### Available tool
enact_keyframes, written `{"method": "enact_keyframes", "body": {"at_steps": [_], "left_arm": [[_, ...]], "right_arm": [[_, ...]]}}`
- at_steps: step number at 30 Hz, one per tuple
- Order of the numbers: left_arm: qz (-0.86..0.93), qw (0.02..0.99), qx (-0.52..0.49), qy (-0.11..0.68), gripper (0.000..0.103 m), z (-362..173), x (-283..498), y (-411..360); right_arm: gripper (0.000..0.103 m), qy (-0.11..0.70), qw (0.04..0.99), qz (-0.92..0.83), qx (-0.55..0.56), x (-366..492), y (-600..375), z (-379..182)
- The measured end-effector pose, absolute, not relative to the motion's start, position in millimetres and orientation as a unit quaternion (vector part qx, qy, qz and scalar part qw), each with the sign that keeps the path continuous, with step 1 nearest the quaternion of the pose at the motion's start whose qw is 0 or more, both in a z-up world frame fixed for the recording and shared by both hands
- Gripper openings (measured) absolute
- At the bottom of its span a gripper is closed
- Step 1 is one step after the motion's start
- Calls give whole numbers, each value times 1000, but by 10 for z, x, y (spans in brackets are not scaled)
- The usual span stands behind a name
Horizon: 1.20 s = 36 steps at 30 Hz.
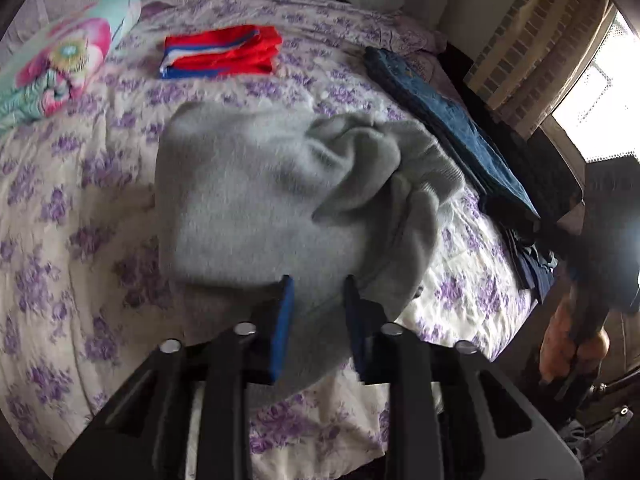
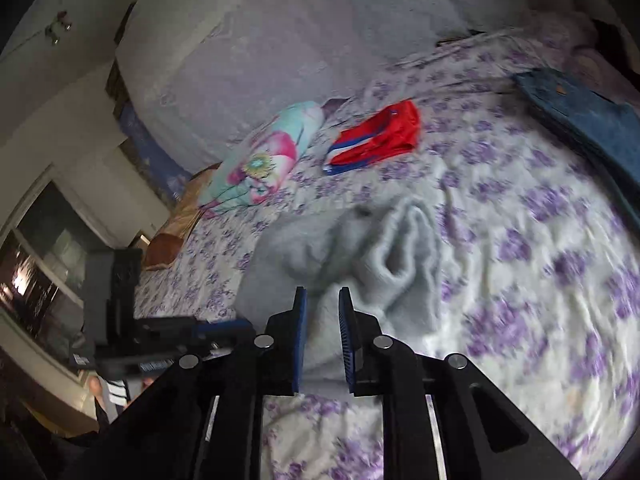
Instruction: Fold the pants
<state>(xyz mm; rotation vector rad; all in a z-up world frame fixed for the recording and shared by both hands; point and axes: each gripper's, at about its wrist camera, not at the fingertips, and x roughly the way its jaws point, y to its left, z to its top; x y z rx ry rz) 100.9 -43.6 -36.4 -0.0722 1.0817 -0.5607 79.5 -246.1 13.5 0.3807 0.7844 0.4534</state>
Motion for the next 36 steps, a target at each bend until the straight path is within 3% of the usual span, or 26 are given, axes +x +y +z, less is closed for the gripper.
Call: {"method": "enact_keyframes", "body": {"at_steps": [4, 8, 10, 13, 16, 18, 19, 20, 26, 31, 32, 33, 34, 36], "left_arm": [[-259, 823, -33, 504, 12, -599, 938, -429], [-251, 816, -28, 520, 11, -850, 966, -371], [-268, 807, -40, 525, 9, -1015, 988, -358], [-280, 807, -66, 516, 9, -996, 974, -272], [-293, 810, -77, 503, 9, -865, 874, -141], [-287, 814, -81, 498, 10, -828, 825, -48], [-284, 814, -84, 500, 10, -828, 816, -1], [-284, 810, -91, 504, 10, -838, 823, 38], [-280, 807, -92, 512, 10, -834, 851, 113], [-286, 803, -94, 515, 10, -853, 852, 198], [-288, 800, -90, 518, 10, -873, 860, 190], [-289, 798, -83, 522, 11, -892, 876, 177], [-286, 797, -79, 526, 11, -919, 903, 159], [-283, 794, -77, 532, 11, -974, 962, 122]], "right_arm": [[17, 422, 868, 225, 132, 1376, -2160, 167], [0, 516, 837, 145, 105, 1732, -2263, -481], [0, 528, 828, 144, 122, 1703, -2393, -841], [0, 525, 834, 140, 96, 1628, -2309, -688], [7, 519, 843, 139, 33, 1559, -2011, -308], [19, 489, 854, 180, 6, 1524, -1739, 11], [44, 477, 856, 200, -3, 1544, -1595, 147], [60, 466, 857, 219, -17, 1590, -1435, 250], [61, 490, 836, 225, -101, 2315, -759, 260], [60, 584, 772, 233, -90, 2818, -651, -173], [57, 591, 765, 241, -79, 2832, -649, -239], [26, 592, 762, 254, -73, 2813, -625, -268], [18, 588, 763, 255, -85, 2764, -577, -284], [14, 571, 781, 232, -103, 2706, -522, -266]]}}
